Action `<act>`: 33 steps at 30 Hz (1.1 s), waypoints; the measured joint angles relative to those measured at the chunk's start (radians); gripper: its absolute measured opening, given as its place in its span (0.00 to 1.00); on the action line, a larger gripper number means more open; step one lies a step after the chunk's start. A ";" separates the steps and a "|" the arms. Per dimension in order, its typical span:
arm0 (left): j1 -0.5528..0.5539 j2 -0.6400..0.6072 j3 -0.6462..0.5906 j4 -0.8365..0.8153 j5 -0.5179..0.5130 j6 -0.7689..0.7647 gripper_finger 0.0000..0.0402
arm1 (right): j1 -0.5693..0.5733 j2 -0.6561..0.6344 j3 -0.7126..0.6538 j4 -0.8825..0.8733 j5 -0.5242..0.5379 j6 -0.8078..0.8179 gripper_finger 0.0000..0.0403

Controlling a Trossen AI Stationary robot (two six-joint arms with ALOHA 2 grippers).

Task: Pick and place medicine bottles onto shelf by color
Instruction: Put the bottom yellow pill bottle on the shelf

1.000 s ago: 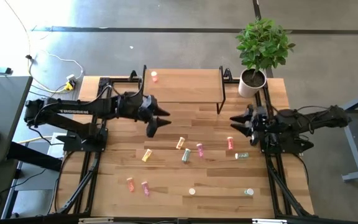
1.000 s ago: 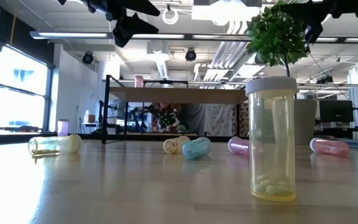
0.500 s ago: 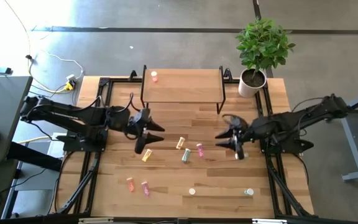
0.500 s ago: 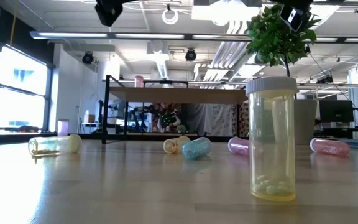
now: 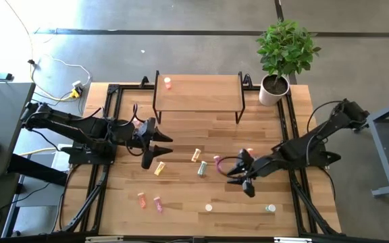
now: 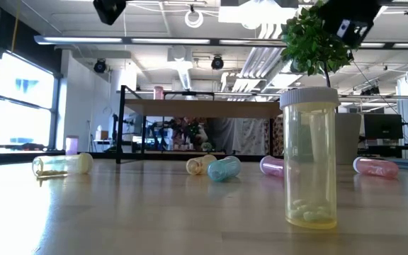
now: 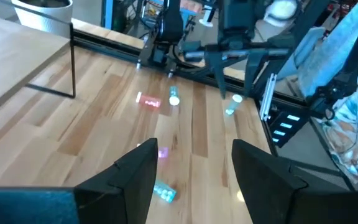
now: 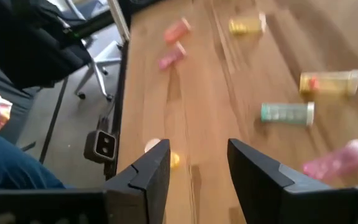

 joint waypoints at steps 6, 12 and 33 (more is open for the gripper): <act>-0.016 0.000 0.000 -0.040 -0.001 -0.005 0.49 | 0.000 0.089 0.000 0.052 -0.024 0.085 0.38; -0.016 0.001 0.000 -0.075 -0.001 -0.031 0.49 | 0.000 0.192 0.000 0.208 -0.060 0.062 0.47; -0.016 0.001 0.000 -0.099 0.000 -0.023 0.49 | 0.093 0.487 0.001 0.629 -0.013 -0.132 0.55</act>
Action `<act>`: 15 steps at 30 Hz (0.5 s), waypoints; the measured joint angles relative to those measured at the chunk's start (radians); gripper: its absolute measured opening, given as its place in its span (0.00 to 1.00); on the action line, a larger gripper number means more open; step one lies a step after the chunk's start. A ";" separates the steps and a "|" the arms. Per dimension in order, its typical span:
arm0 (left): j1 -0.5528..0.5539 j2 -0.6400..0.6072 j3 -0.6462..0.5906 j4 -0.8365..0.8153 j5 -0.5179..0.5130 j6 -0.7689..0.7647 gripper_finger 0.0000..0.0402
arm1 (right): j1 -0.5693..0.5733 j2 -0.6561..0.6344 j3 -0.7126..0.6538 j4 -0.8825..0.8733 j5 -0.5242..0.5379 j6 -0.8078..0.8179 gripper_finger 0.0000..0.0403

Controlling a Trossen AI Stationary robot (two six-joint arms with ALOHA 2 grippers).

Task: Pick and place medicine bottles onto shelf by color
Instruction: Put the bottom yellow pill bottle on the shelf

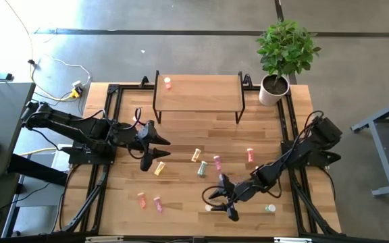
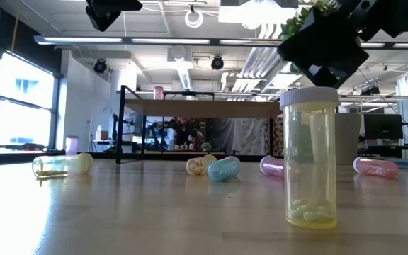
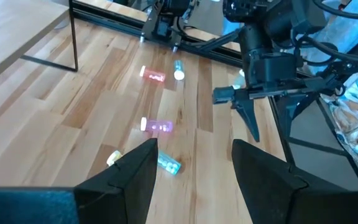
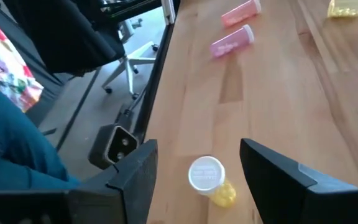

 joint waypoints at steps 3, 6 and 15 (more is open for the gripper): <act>0.000 0.000 0.000 -0.006 0.000 0.000 0.49 | 0.004 0.013 0.000 0.003 0.027 -0.031 0.55; 0.000 0.000 0.000 -0.010 0.000 0.000 0.49 | 0.004 0.022 0.000 0.012 0.040 -0.055 0.55; 0.001 0.000 0.000 -0.021 -0.014 0.000 0.49 | 0.004 0.069 0.000 0.075 0.021 -0.101 0.55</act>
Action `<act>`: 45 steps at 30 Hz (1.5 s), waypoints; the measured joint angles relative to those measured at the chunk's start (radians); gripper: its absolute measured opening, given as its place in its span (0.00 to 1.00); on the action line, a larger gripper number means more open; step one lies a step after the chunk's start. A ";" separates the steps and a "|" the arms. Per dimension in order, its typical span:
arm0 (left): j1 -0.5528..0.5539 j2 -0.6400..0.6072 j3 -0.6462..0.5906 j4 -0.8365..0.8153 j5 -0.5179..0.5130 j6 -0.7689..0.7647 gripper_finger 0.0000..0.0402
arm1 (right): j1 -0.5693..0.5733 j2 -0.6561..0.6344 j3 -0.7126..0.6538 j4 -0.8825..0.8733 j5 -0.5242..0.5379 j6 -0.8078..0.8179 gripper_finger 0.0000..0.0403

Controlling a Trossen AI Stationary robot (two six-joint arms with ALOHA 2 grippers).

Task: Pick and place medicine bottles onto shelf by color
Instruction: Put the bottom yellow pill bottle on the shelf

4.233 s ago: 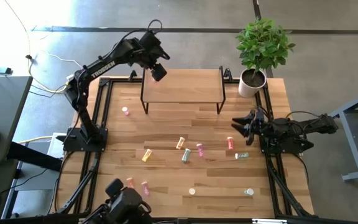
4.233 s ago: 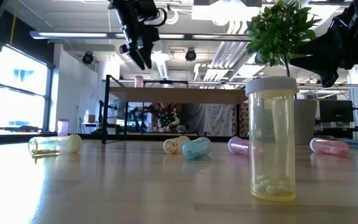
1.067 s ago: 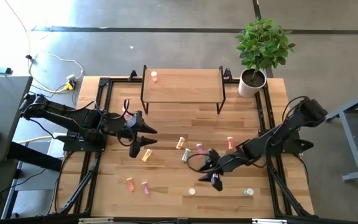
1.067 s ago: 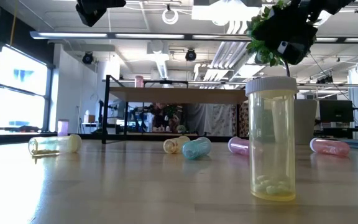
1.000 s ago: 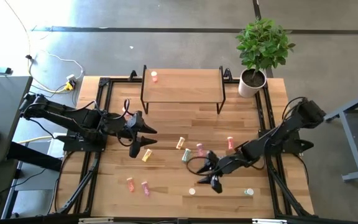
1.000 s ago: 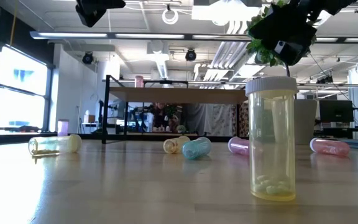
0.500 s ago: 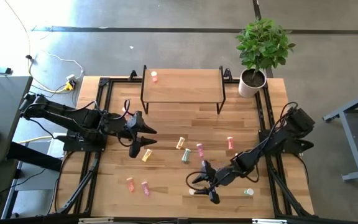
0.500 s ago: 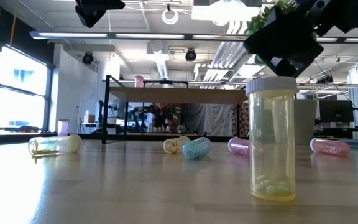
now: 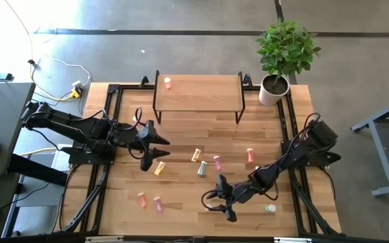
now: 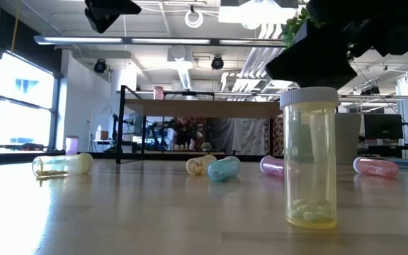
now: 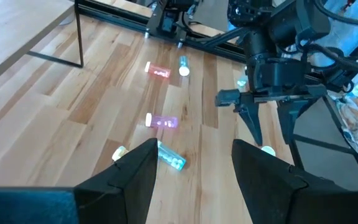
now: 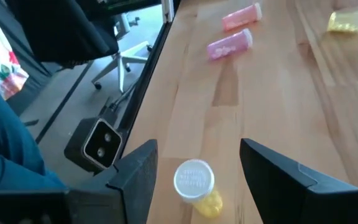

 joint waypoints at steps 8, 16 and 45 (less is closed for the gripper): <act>0.000 0.000 0.000 0.000 -0.004 0.000 0.49 | 0.000 0.015 0.000 0.005 -0.021 -0.029 0.55; 0.000 0.000 0.000 0.000 -0.012 0.000 0.49 | 0.000 0.015 0.000 0.004 -0.020 -0.083 0.55; 0.002 0.000 0.000 0.001 -0.057 -0.003 0.49 | 0.005 0.080 0.073 -0.095 -0.025 -0.180 0.55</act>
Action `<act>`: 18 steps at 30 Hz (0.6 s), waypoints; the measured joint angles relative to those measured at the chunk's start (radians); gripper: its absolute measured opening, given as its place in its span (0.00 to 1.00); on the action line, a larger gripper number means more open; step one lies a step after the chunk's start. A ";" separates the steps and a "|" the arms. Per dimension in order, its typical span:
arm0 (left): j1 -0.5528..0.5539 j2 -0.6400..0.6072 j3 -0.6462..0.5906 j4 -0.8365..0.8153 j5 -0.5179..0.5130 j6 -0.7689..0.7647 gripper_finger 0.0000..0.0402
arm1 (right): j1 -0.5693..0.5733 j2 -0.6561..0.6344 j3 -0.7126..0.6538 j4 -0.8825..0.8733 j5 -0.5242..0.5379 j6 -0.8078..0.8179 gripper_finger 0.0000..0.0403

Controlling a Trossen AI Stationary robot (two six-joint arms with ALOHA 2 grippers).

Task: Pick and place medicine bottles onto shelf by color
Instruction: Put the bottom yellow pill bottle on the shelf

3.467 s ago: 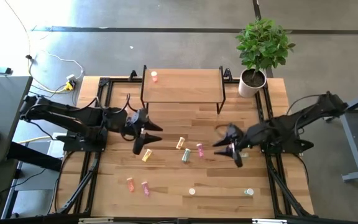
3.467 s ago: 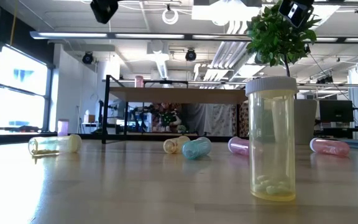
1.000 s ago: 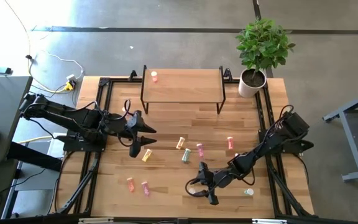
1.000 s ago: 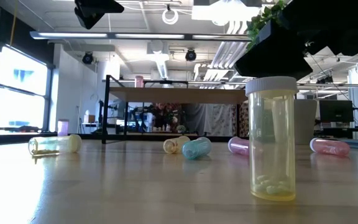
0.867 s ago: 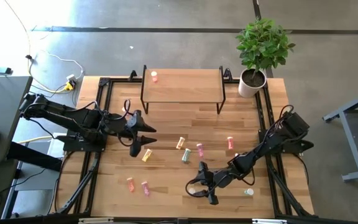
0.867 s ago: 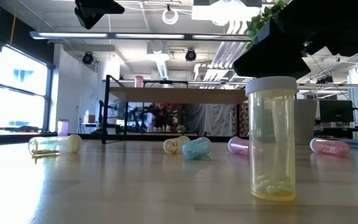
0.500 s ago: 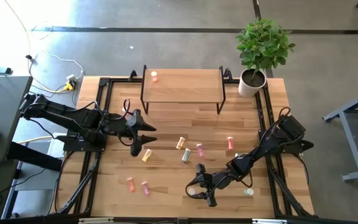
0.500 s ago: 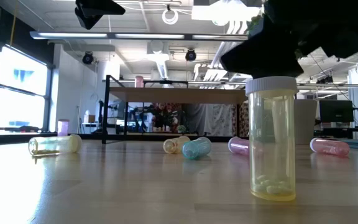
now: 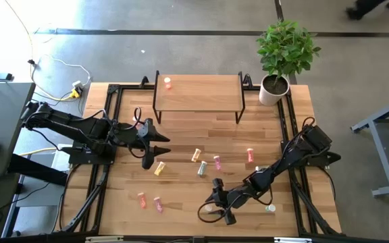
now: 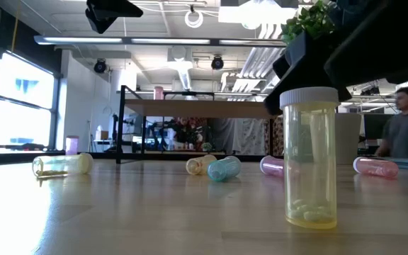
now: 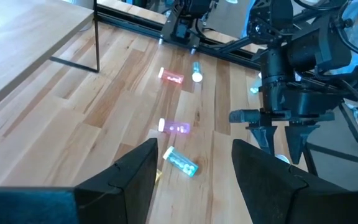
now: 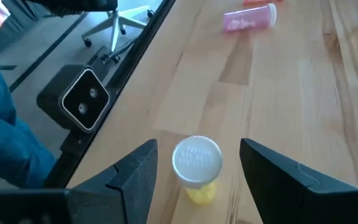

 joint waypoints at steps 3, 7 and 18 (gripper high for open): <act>0.000 0.000 0.000 0.000 0.000 0.000 0.49 | 0.000 0.000 0.000 -0.007 0.000 -0.008 0.55; 0.000 0.000 0.000 0.000 0.000 0.000 0.49 | 0.000 0.000 0.000 -0.008 0.000 -0.018 0.55; 0.000 0.000 0.000 0.000 0.000 0.002 0.49 | -0.001 0.062 0.058 -0.020 -0.036 -0.028 0.50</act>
